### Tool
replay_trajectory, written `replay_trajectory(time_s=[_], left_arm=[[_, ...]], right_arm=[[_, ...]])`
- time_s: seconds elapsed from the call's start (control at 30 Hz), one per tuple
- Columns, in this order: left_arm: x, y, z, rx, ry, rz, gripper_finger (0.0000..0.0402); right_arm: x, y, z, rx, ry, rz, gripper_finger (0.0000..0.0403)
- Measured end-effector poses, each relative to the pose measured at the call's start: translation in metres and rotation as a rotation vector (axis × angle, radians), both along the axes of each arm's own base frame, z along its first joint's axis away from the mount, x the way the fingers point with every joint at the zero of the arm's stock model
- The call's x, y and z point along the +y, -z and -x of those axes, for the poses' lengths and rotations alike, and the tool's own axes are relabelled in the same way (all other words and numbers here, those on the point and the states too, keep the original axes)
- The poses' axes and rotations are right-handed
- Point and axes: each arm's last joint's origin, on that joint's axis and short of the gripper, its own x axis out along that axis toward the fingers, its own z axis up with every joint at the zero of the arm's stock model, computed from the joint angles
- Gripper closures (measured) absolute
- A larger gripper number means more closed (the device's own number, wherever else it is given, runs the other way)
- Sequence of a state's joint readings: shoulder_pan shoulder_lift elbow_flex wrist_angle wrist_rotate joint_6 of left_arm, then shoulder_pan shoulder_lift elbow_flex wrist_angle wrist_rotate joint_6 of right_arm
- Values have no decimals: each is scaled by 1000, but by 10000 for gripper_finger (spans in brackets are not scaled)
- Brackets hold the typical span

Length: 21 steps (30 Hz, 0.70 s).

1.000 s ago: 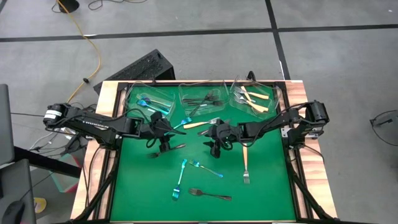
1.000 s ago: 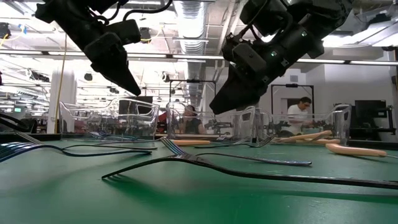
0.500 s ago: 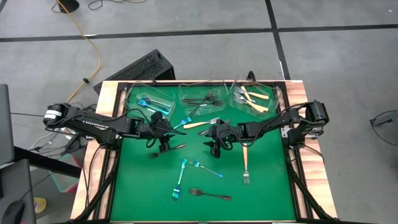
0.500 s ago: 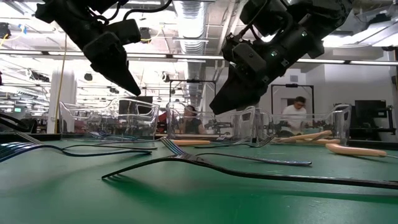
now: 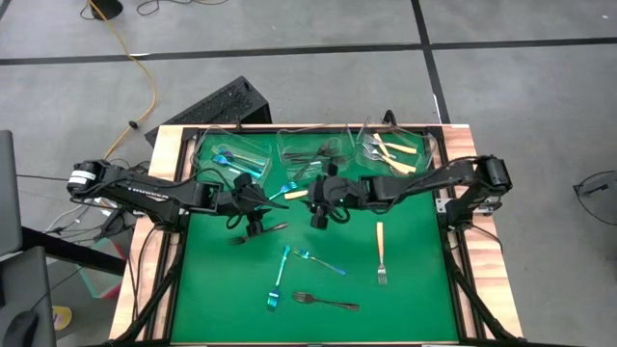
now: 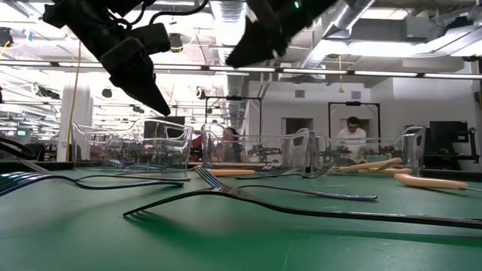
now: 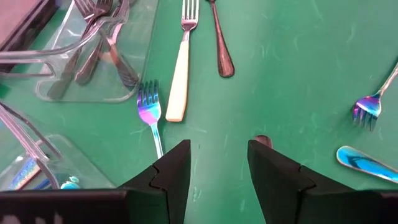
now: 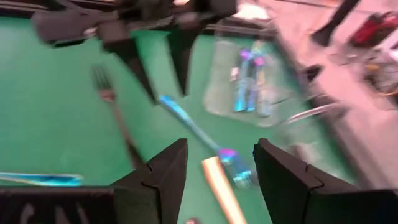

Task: Sort silverware by color (type)
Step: Put the blue fork into the left transparent bin

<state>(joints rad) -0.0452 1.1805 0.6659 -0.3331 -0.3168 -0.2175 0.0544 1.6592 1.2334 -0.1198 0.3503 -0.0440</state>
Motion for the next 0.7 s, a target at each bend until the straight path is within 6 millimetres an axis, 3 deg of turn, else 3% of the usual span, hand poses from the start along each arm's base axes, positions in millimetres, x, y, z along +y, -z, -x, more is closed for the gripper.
replay_trajectory(time_s=[0.13, 0.37, 0.7], left_arm=[[0, 1, 2, 19, -12, 2, 257], [1, 1, 2, 24, -33, -30, 257], [0, 1, 1, 11, -11, 3, 257]], right_arm=[[-3, -16, 0, 39, 63, 83, 198], [-12, -3, 8, 169, 203, 140, 198], [-3, 8, 14, 274, 198, 123, 198]])
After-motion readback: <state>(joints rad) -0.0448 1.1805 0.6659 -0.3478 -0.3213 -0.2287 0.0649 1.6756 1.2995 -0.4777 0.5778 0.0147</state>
